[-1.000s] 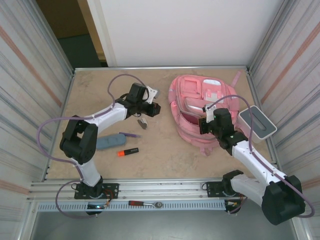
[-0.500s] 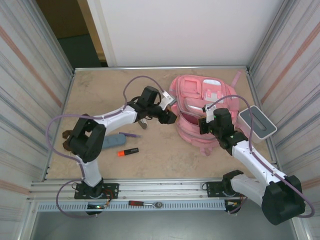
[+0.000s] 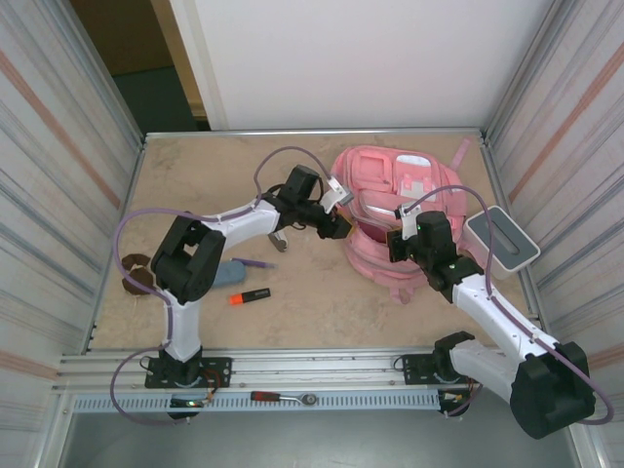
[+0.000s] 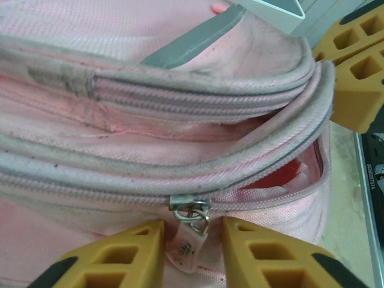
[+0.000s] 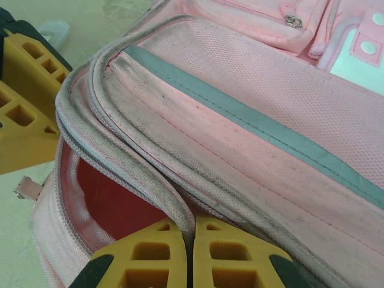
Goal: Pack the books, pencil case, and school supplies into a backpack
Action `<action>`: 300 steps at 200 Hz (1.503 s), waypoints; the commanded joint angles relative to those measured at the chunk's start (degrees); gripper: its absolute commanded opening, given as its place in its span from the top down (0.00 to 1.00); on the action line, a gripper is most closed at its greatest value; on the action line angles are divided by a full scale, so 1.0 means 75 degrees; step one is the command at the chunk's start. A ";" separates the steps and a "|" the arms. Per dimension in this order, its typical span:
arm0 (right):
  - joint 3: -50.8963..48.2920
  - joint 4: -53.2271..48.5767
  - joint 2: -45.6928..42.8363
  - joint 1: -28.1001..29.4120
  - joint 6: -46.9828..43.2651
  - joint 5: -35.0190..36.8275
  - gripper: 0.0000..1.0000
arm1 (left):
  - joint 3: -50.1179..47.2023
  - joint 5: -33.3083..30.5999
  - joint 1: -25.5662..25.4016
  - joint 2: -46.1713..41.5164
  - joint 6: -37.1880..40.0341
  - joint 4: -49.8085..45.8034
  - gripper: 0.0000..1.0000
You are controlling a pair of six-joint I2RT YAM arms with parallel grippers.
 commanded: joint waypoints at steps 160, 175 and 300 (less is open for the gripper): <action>-0.0123 -0.0076 -0.0177 -0.0143 0.0362 0.0336 1.00 | 0.0804 -0.1446 0.0704 0.0405 -0.0134 -0.0459 1.00; -0.0165 -0.0015 -0.0203 -0.0144 0.0339 0.0255 1.00 | 0.1128 -0.1920 0.0811 0.0678 -0.0400 -0.0644 1.00; -0.0188 -0.0008 -0.0282 -0.0142 0.0290 0.0049 1.00 | 0.2546 -0.3010 0.1135 0.1814 -0.1483 -0.1182 0.85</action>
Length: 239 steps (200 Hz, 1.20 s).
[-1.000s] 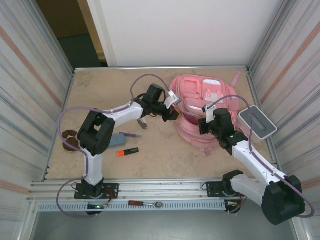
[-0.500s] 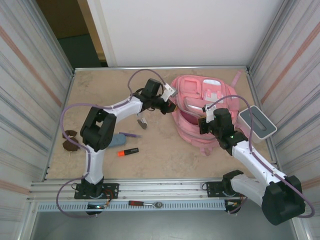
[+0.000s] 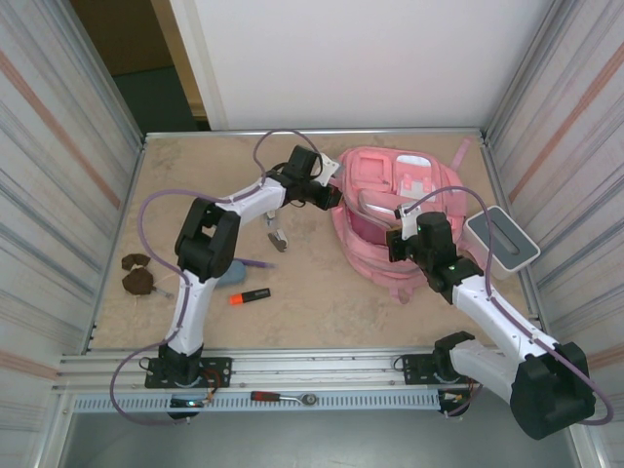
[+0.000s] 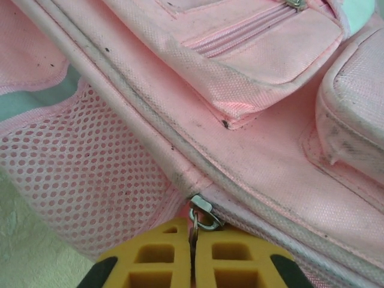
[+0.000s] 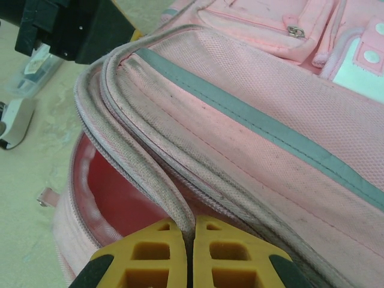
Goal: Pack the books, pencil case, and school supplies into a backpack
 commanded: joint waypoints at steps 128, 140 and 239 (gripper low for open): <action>0.2323 -0.1696 0.0843 0.0179 0.0415 0.0124 1.00 | -0.5926 -0.3274 0.0424 -0.6118 -0.0915 0.1700 0.15; 0.2720 -0.1828 0.1266 0.0313 0.0482 0.0222 1.00 | -0.6167 -0.3495 0.0510 -0.6449 -0.1013 0.1461 0.11; 0.6314 -0.3239 0.4157 0.0536 0.0778 -0.0457 1.00 | -0.8151 -0.4382 0.0896 -0.8282 -0.2228 0.1108 0.01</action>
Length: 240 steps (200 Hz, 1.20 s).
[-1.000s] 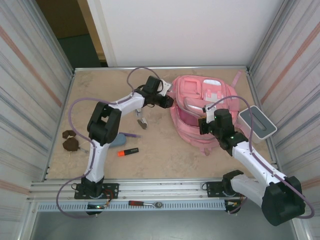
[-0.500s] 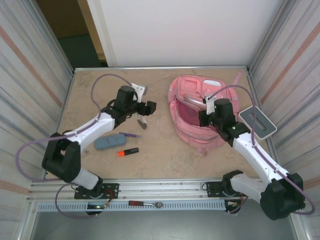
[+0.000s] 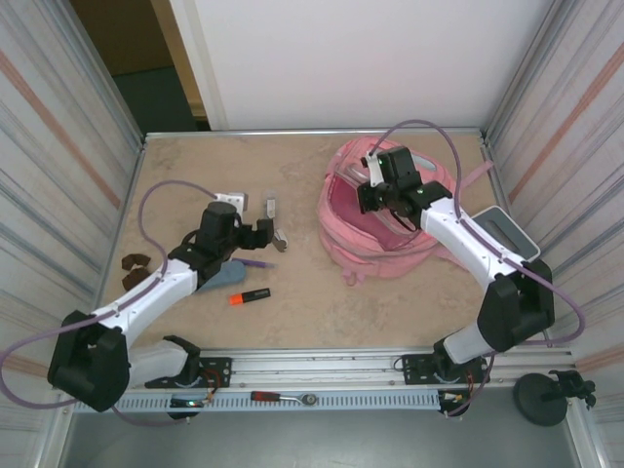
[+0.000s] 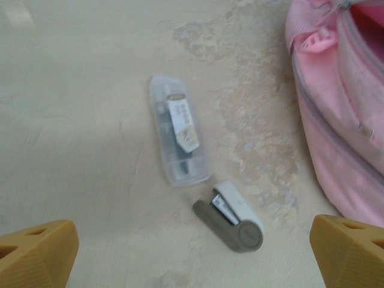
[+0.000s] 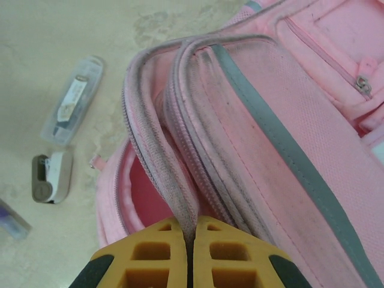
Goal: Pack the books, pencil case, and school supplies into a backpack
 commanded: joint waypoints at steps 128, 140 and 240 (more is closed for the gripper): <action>0.0736 0.0190 0.0988 -0.0587 0.0227 -0.2622 1.00 | -0.0455 -0.1155 0.0121 -0.1027 -0.2516 -0.4229 0.01; 0.0638 0.0275 0.1048 -0.0642 0.0233 -0.2761 1.00 | -0.0762 -0.1105 0.0121 -0.1518 -0.2906 -0.4544 0.01; 0.0419 0.0584 0.1270 -0.0763 0.0268 -0.3203 1.00 | -0.1164 0.0160 0.0853 -0.1217 -0.2929 -0.3747 0.01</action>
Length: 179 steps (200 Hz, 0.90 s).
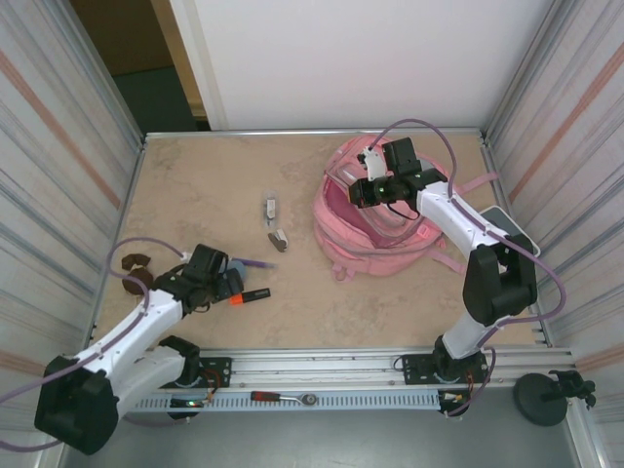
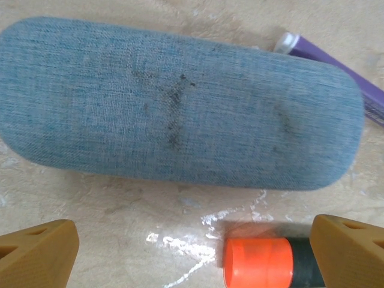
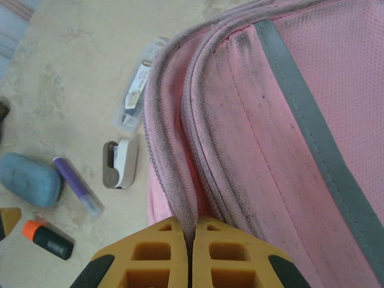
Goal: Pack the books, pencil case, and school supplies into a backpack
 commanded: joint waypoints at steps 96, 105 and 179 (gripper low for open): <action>-0.0297 0.0461 -0.0065 -0.0084 0.0172 -0.0323 0.99 | 0.1043 0.0859 0.1713 0.1703 0.1508 0.1550 0.01; -0.0302 0.0446 -0.0075 -0.0078 0.0172 -0.0365 0.99 | 0.1163 0.0834 0.1801 0.1851 0.1575 0.1566 0.01; -0.0519 0.0505 -0.0116 -0.0125 0.0160 -0.0337 0.99 | 0.1258 0.0144 0.1418 0.2180 0.1357 0.1307 0.01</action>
